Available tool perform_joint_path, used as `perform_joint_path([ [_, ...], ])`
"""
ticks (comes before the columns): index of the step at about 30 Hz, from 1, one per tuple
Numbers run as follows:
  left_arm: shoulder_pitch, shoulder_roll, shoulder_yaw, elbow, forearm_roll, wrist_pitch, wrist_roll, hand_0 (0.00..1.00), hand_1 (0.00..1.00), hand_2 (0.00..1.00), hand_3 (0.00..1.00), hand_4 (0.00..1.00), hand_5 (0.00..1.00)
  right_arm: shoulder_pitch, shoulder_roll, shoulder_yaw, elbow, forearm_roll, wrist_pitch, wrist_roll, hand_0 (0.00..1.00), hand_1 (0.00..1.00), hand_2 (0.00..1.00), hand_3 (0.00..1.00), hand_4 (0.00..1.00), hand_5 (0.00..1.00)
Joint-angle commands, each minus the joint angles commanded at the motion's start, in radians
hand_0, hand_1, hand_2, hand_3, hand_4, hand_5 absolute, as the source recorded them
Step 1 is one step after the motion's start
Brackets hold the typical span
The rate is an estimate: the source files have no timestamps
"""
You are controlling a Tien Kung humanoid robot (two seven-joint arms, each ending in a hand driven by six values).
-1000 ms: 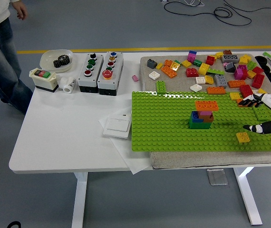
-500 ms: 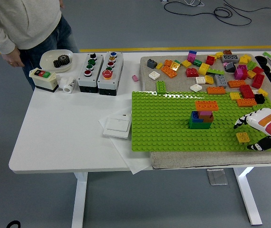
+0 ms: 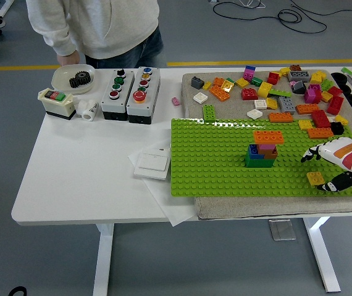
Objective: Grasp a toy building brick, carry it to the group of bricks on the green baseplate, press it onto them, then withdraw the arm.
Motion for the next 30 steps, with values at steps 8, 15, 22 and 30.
perform_joint_path([
  [8,0.000,0.000,0.002,-0.001,0.000,-0.001,0.000,0.821,0.820,0.797,0.612,0.693,0.607,0.008,0.013,-0.007,-0.022,0.033,0.017,-0.009,0.570,0.592,0.627,0.623,0.853,0.260],
  [15,-0.001,0.000,0.006,-0.002,0.000,-0.004,-0.001,0.823,0.821,0.798,0.612,0.694,0.607,0.015,0.027,-0.013,-0.045,0.048,0.020,-0.012,0.568,0.586,0.626,0.610,0.858,0.330],
  [22,-0.001,0.001,0.009,-0.002,0.000,-0.007,-0.002,0.824,0.821,0.798,0.613,0.694,0.608,0.017,0.032,-0.015,-0.065,0.048,0.022,-0.015,0.561,0.585,0.621,0.612,0.854,0.308],
  [30,-0.001,0.000,0.011,-0.002,0.000,-0.009,-0.003,0.824,0.822,0.798,0.613,0.694,0.607,0.015,0.038,-0.015,-0.097,0.056,0.020,-0.012,0.561,0.587,0.623,0.614,0.846,0.275],
])
